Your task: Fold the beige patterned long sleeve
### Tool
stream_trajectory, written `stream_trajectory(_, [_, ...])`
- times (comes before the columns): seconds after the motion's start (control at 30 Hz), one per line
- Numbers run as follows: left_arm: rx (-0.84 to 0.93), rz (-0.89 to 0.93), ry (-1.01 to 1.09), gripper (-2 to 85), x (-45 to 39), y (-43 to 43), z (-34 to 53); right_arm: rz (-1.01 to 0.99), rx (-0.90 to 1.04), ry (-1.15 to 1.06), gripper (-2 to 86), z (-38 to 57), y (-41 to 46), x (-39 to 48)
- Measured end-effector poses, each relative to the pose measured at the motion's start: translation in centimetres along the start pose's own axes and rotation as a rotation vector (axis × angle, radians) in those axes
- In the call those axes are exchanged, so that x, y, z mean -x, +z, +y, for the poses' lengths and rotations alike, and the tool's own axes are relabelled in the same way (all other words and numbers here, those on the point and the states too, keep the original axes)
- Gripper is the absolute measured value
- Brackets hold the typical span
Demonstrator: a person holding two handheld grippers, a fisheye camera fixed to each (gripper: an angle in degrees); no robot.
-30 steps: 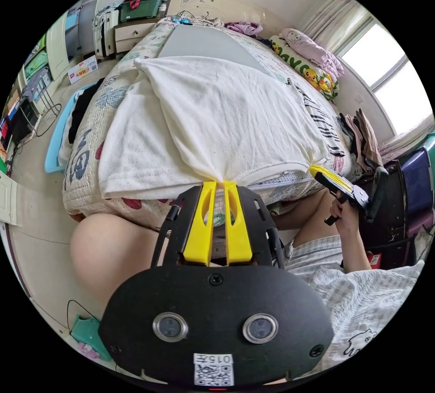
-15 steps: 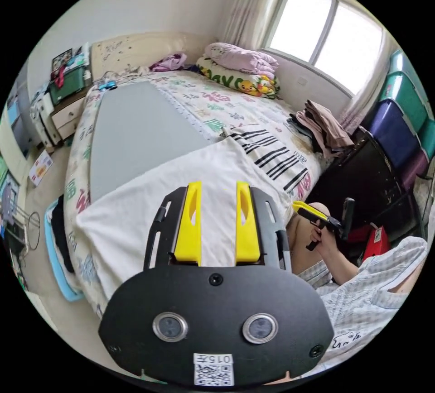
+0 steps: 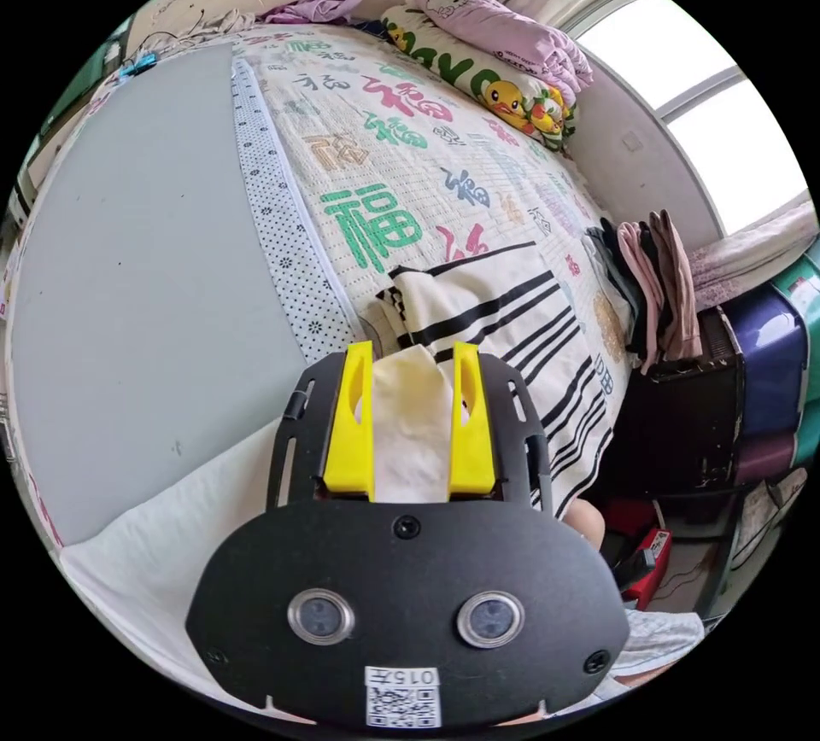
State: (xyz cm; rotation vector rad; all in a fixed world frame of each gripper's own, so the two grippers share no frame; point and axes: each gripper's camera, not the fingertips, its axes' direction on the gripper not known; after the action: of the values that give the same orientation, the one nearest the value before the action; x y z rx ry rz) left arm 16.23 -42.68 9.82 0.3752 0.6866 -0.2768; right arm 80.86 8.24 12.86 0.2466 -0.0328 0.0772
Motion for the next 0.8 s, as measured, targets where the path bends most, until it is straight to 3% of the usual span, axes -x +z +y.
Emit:
stream_trajectory(0.23, [-0.080,0.024,0.032,1.8,1.7,-2.4,1.2,-0.041,0.018,-0.035,1.1,0.7,1.0,-0.7])
stream_trajectory(0.6, [-0.235,0.122,0.144,-0.2,0.0,-12.7,0.6,0.065,-0.154,-0.083,-0.1,3.0,-5.1,-2.1])
stream_trajectory(0.8, [-0.312,0.353,0.197,-0.2,-0.9,-18.9,-0.4,0.123,-0.325,-0.189,-0.1,3.3,-14.4,-1.6])
